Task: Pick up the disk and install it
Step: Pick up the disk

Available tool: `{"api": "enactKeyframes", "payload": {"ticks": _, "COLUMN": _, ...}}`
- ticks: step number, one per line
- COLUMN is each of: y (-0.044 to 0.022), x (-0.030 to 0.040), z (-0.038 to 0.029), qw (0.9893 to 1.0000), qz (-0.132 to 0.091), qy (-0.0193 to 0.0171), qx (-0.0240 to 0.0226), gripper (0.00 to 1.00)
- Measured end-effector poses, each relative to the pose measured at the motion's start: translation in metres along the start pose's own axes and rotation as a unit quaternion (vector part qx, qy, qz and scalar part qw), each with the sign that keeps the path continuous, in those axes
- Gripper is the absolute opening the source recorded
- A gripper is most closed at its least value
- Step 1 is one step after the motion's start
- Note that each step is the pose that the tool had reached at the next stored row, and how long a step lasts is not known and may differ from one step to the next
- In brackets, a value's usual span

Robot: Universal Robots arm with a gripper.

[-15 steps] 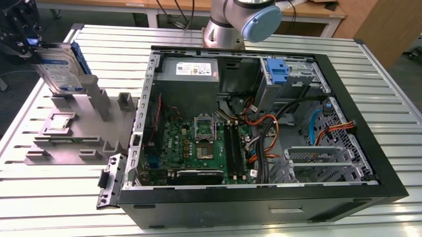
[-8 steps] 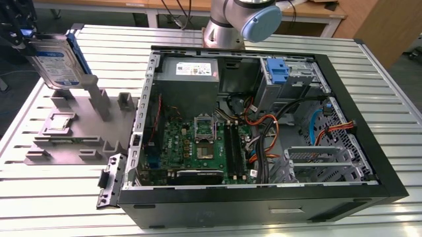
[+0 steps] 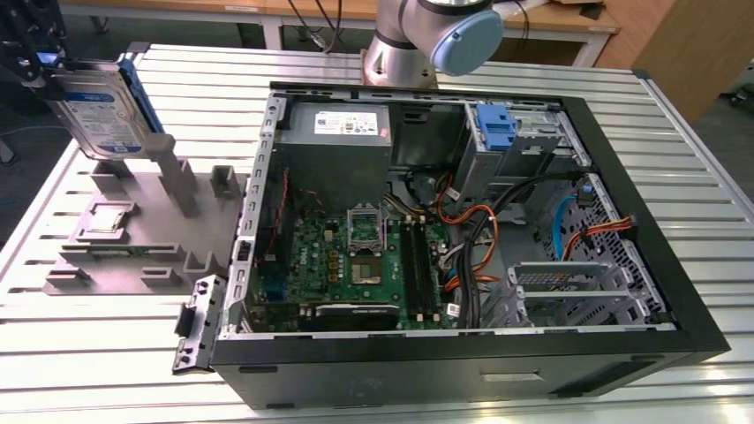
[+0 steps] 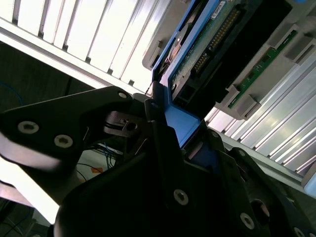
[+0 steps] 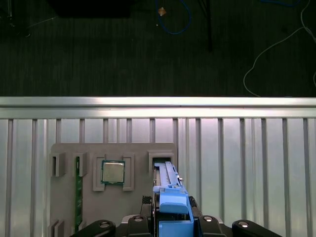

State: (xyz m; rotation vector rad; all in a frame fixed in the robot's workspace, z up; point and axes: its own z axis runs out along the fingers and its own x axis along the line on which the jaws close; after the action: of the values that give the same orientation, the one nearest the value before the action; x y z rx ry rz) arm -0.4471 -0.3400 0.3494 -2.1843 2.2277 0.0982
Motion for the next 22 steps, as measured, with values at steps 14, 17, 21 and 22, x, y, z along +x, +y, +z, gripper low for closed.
{"api": "enactKeyframes", "payload": {"ticks": 14, "y": 0.0002, "x": -0.0004, "z": -0.0064, "qw": 1.0000, "qz": 0.000, "qy": 0.0043, "qx": 0.0001, "gripper": 0.37}}
{"api": "enactKeyframes", "payload": {"ticks": 17, "y": 0.0002, "x": -0.0004, "z": -0.0070, "qw": 1.0000, "qz": 0.000, "qy": 0.0043, "qx": 0.0001, "gripper": 0.37}}
{"api": "enactKeyframes", "payload": {"ticks": 21, "y": 0.0002, "x": -0.0005, "z": -0.0079, "qw": 1.0000, "qz": 0.000, "qy": 0.0043, "qx": 0.0001, "gripper": 0.37}}
{"api": "enactKeyframes", "payload": {"ticks": 22, "y": 0.0003, "x": -0.0005, "z": -0.0082, "qw": 1.0000, "qz": 0.000, "qy": 0.0043, "qx": 0.0001, "gripper": 0.37}}
